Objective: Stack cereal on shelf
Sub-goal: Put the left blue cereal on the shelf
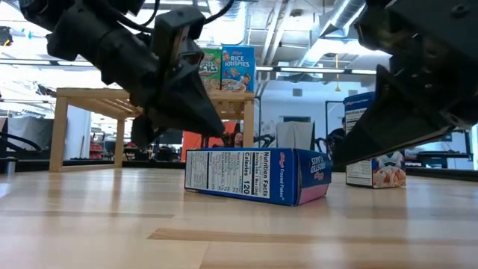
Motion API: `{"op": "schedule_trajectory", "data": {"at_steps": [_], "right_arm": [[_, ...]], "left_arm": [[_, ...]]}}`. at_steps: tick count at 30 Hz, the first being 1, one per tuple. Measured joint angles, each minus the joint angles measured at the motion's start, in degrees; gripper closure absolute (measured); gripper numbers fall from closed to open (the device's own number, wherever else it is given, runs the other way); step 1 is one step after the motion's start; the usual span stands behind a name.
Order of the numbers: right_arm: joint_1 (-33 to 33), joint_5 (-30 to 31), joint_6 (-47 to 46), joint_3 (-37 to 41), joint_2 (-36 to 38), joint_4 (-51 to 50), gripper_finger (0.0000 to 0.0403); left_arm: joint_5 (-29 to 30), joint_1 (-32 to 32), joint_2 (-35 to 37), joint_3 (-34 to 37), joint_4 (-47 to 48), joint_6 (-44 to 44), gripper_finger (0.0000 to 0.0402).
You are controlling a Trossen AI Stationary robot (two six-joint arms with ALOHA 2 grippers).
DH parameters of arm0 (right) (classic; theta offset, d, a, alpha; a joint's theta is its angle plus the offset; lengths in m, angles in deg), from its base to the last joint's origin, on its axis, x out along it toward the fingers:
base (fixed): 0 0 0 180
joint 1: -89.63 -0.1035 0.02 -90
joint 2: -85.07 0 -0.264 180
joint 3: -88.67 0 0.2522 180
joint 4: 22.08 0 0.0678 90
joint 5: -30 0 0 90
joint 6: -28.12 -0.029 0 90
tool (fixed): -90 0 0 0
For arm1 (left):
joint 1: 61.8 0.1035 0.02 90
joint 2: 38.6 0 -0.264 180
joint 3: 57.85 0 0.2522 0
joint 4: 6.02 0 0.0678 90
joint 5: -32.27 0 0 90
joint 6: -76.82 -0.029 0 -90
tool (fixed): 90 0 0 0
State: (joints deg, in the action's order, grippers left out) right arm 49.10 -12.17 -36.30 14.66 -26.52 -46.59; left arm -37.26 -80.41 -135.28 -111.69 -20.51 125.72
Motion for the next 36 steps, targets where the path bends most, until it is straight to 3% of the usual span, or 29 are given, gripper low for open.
{"op": "schedule_trajectory", "data": {"at_steps": [7,18,36], "right_arm": [[-0.40,-0.02,0.02,0.00,0.00,-0.20,0.0392],[-0.38,-0.01,0.37,0.00,0.00,-0.34,0.0392],[-0.38,-1.29,0.37,0.00,-0.02,-0.19,0.0392]], "left_arm": [[-3.47,0.76,-0.04,0.07,0.33,-0.90,0.0401],[-2.00,0.35,-0.02,0.09,4.57,-1.47,0.0401],[-1.36,0.43,0.20,-0.02,13.90,7.79,0.0401]]}}
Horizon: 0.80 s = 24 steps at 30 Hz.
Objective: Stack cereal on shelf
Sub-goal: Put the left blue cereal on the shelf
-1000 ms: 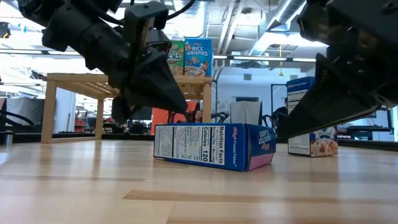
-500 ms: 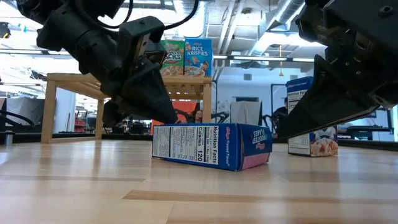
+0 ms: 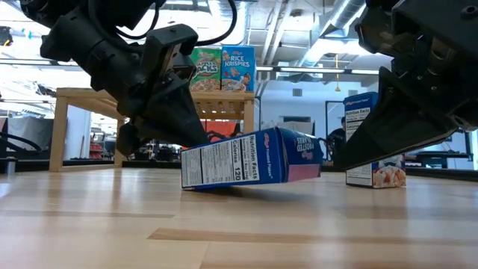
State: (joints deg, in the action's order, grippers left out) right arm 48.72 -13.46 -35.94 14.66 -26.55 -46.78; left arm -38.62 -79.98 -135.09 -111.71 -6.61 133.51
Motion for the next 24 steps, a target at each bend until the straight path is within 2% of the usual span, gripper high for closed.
{"op": "schedule_trajectory", "data": {"at_steps": [10,16,24], "right_arm": [[0.00,0.02,0.52,0.00,0.00,0.06,0.0392],[1.33,0.00,5.20,0.00,-0.02,1.69,0.0392],[5.22,0.12,11.85,0.00,-0.04,4.59,0.0392]], "left_arm": [[0.13,0.24,0.01,0.00,2.93,1.21,0.0401],[-1.08,0.24,-0.30,0.10,3.86,1.31,0.0401],[0.55,0.28,-0.33,0.24,3.67,1.24,0.0401]]}}
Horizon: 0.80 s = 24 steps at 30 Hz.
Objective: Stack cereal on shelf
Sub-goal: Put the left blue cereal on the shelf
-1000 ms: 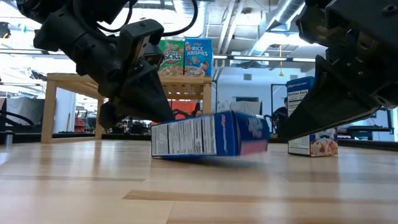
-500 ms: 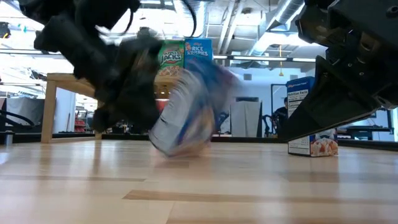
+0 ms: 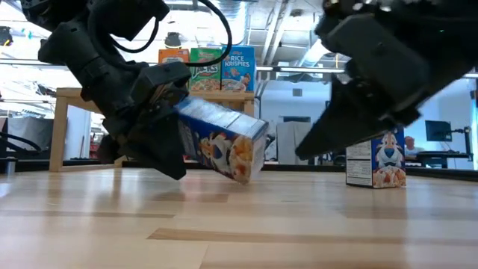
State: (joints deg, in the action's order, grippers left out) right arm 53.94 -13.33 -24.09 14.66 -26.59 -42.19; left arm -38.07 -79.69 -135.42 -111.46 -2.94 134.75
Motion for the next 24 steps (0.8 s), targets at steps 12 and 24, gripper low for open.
{"op": "schedule_trajectory", "data": {"at_steps": [12,24], "right_arm": [[3.08,0.09,7.08,-3.90,0.00,-2.20,0.0364],[6.98,-4.20,13.05,-4.83,12.16,-10.56,0.0242]], "left_arm": [[-1.40,0.04,0.04,-0.02,-0.22,-1.04,0.0401],[-9.45,0.22,7.41,-0.13,-2.77,-3.63,0.0392]]}}
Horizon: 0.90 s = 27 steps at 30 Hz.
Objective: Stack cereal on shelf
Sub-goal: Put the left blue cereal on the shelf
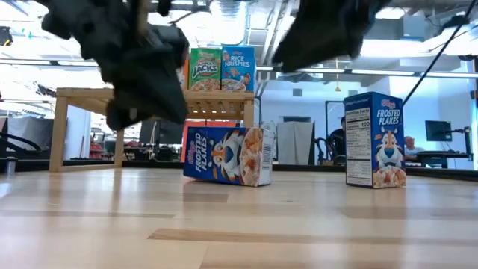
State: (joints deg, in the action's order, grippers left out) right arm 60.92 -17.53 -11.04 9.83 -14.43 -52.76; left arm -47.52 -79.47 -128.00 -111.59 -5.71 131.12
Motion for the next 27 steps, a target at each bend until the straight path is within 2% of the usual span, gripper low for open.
{"op": "schedule_trajectory", "data": {"at_steps": [3,8,11,14,20,23,27], "right_arm": [[0.35,-0.51,4.00,-0.02,3.80,-0.81,0.0194],[2.42,-0.19,9.16,0.01,5.06,-0.63,0.0147],[4.84,-5.92,11.49,0.00,2.88,3.00,0.0136],[6.60,-11.08,14.54,-0.20,0.09,6.43,0.0128],[9.23,-10.28,18.69,-2.92,-3.48,5.77,0.0112],[10.88,-10.37,20.21,-3.19,-4.64,4.80,0.0106],[13.23,-14.36,19.12,-3.02,-4.98,3.74,0.0105]], "left_arm": [[-2.31,-0.34,4.21,0.02,2.65,-3.71,0.0368],[0.08,-0.03,10.18,-0.09,0.46,-17.15,0.0296],[0.57,0.92,11.60,-0.08,0.96,-21.62,0.0240],[-1.10,1.69,11.84,-0.03,2.47,-23.25,0.0177],[0.11,2.65,11.49,0.00,8.02,-23.69,0.0062],[3.23,2.99,11.49,0.00,12.74,-22.82,0.0032],[5.09,3.21,11.49,0.00,16.51,-20.49,0.0020]]}}
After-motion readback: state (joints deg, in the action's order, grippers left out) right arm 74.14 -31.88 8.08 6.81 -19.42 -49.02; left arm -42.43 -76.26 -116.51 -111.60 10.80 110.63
